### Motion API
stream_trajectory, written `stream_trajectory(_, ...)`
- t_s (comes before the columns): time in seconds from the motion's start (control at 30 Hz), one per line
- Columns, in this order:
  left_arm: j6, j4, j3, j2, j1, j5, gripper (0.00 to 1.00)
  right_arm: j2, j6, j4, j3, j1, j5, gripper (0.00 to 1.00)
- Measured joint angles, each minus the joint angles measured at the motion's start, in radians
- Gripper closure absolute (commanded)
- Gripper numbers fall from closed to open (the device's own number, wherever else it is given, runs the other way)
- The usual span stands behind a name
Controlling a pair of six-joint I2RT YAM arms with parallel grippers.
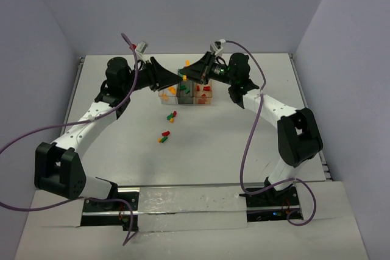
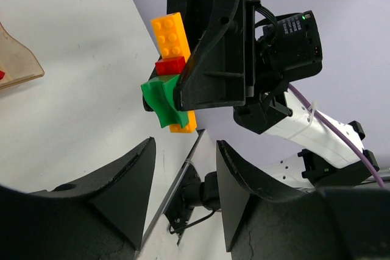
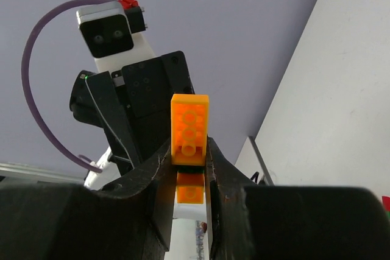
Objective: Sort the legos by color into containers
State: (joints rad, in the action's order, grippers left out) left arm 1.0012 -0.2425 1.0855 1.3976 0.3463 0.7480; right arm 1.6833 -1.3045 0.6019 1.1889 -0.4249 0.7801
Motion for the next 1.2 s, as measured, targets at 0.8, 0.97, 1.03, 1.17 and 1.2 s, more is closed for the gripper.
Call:
stream_trajectory(0.8, 0.097, -0.054, 0.000, 0.039, 0.003, -0.010, 0.59, 0.000, 0.004, 0.012, 0.000, -0.024, 0.000, 1.00)
stream_trajectory(0.97, 0.110, -0.057, 0.000, 0.044, 0.004, -0.010, 0.64, 0.000, 0.003, 0.012, 0.000, -0.024, -0.003, 1.00)
stream_trajectory(1.03, 0.113, -0.057, 0.000, 0.044, 0.004, -0.010, 0.74, 0.000, 0.004, 0.013, 0.000, -0.024, -0.004, 1.00)
stream_trajectory(1.17, 0.131, -0.062, 0.000, 0.044, 0.003, -0.010, 0.98, 0.000, 0.011, 0.023, 0.000, -0.024, -0.007, 0.99)
stream_trajectory(1.2, 0.137, -0.064, 0.000, 0.044, 0.003, -0.010, 1.00, 0.000, 0.013, 0.026, 0.000, -0.024, -0.007, 0.94)
